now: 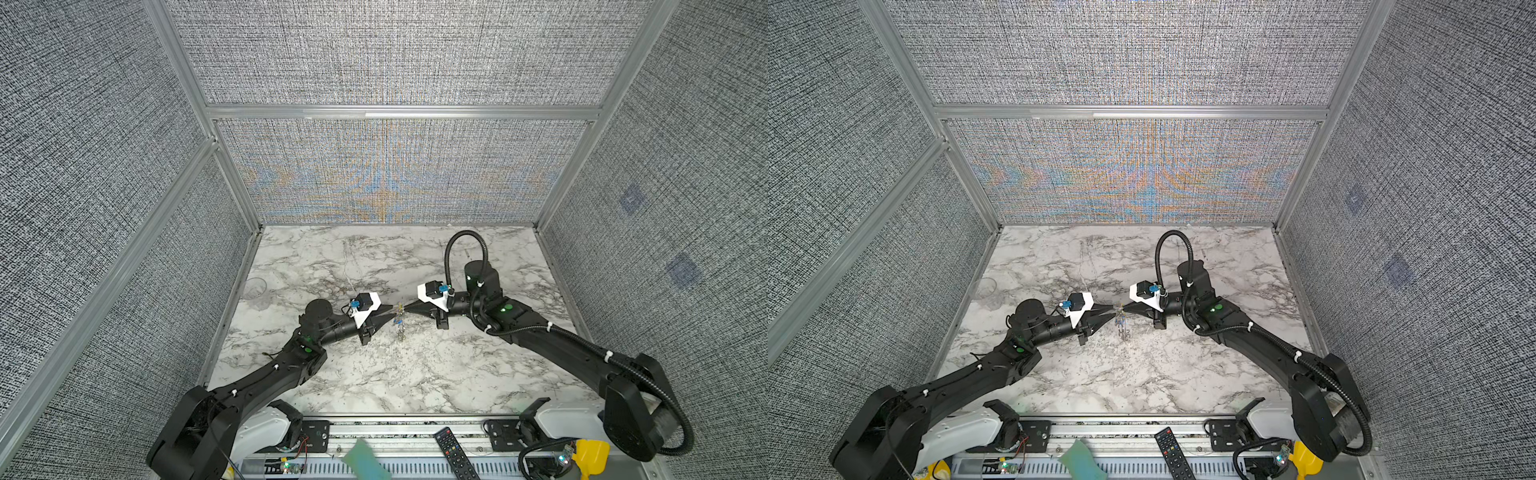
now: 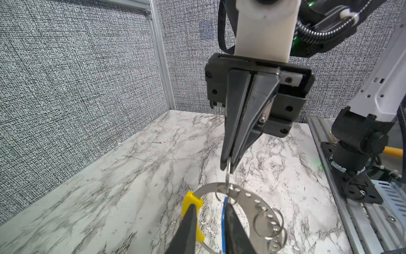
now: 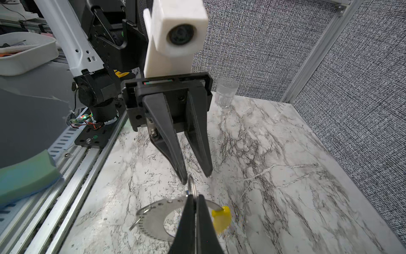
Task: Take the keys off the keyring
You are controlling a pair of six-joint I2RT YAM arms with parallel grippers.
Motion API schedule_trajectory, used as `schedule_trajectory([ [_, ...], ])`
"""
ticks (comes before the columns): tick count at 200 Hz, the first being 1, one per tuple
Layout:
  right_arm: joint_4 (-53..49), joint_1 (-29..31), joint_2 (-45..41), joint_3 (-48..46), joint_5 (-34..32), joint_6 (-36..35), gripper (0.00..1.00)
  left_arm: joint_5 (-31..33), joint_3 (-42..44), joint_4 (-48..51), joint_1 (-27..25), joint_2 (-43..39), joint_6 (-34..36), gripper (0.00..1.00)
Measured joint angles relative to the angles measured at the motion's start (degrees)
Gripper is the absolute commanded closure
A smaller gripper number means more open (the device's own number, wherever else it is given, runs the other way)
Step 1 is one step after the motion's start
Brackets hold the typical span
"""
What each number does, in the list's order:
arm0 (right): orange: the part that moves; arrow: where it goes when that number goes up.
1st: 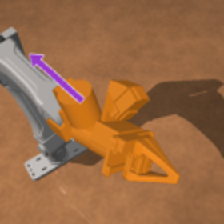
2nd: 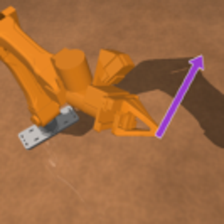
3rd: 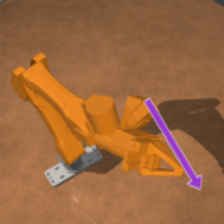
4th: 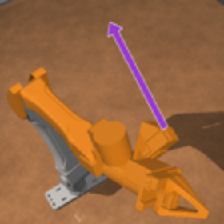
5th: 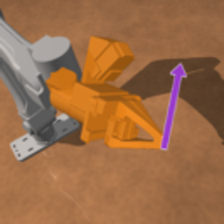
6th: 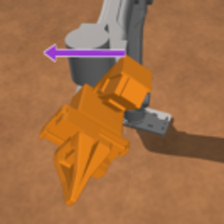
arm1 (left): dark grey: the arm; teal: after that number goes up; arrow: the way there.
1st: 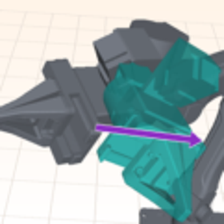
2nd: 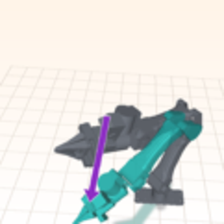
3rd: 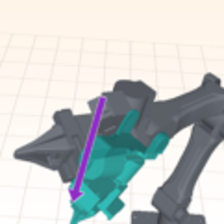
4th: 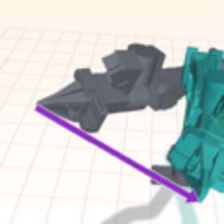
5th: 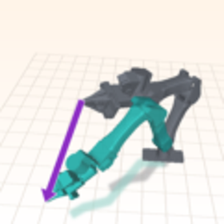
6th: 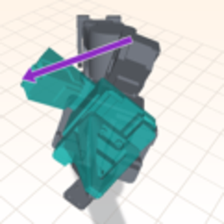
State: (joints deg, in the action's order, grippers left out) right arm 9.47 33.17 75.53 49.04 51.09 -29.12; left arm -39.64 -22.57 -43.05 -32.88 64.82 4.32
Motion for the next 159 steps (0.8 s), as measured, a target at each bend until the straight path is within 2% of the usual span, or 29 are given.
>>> schedule_trajectory([
  [80,0.2,0.0,-0.02,-0.04,0.79,0.66,1.0,-5.64,-1.55,-4.0,0.0,3.23,-0.76,0.81],
  [144,0.17,0.07,-0.46,-0.07,1.01,0.81,1.0,-8.55,-2.67,-6.16,-0.02,5.46,-2.43,1.0],
  [159,0.17,0.04,-0.46,-0.07,0.98,0.79,1.0,-8.59,-2.86,-5.92,0.0,5.46,-2.4,1.0],
])
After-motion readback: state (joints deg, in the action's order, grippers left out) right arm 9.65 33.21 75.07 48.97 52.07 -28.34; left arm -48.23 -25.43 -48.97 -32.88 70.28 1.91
